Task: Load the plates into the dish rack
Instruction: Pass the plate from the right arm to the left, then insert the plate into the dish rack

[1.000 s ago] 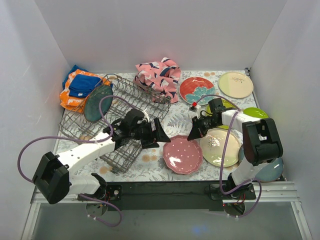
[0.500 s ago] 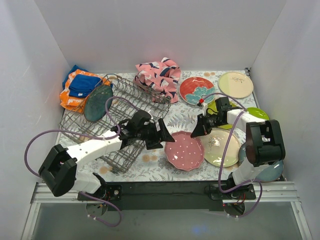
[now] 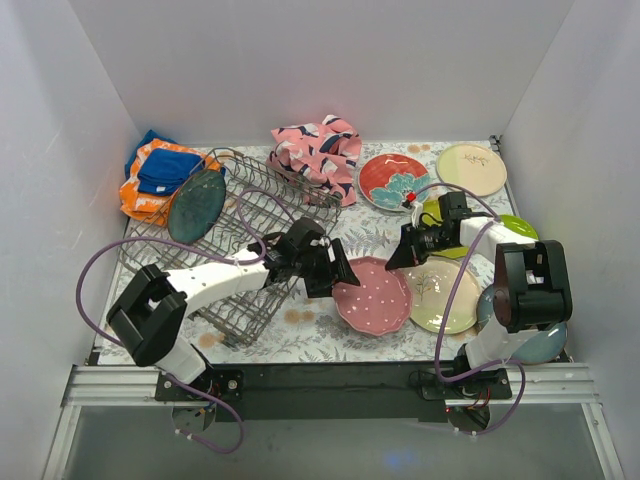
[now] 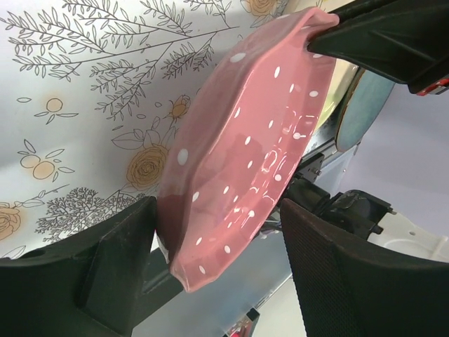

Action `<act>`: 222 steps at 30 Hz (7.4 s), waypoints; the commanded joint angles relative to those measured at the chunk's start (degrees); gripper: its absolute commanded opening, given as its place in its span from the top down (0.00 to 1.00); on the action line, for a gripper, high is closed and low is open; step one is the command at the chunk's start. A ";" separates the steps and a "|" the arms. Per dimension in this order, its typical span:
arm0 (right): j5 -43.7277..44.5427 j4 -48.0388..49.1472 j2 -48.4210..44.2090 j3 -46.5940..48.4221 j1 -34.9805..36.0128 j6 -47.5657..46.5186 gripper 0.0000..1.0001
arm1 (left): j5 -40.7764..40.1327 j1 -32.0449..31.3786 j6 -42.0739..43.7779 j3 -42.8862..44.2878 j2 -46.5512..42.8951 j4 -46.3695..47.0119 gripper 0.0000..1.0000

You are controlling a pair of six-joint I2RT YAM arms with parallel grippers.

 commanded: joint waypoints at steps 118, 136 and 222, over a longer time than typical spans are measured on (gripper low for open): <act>-3.97 -13.21 -9.14 11.90 -6.11 -8.98 0.16 | -3.24 43.37 45.33 32.01 -15.37 -25.13 1.00; -3.27 -14.52 -5.97 13.92 -6.02 -9.95 0.15 | -12.29 46.54 71.16 17.51 -21.00 -14.33 1.00; -4.14 -16.28 -3.95 14.53 -6.02 -11.00 0.13 | -22.84 47.33 85.68 -2.54 -16.25 6.60 0.98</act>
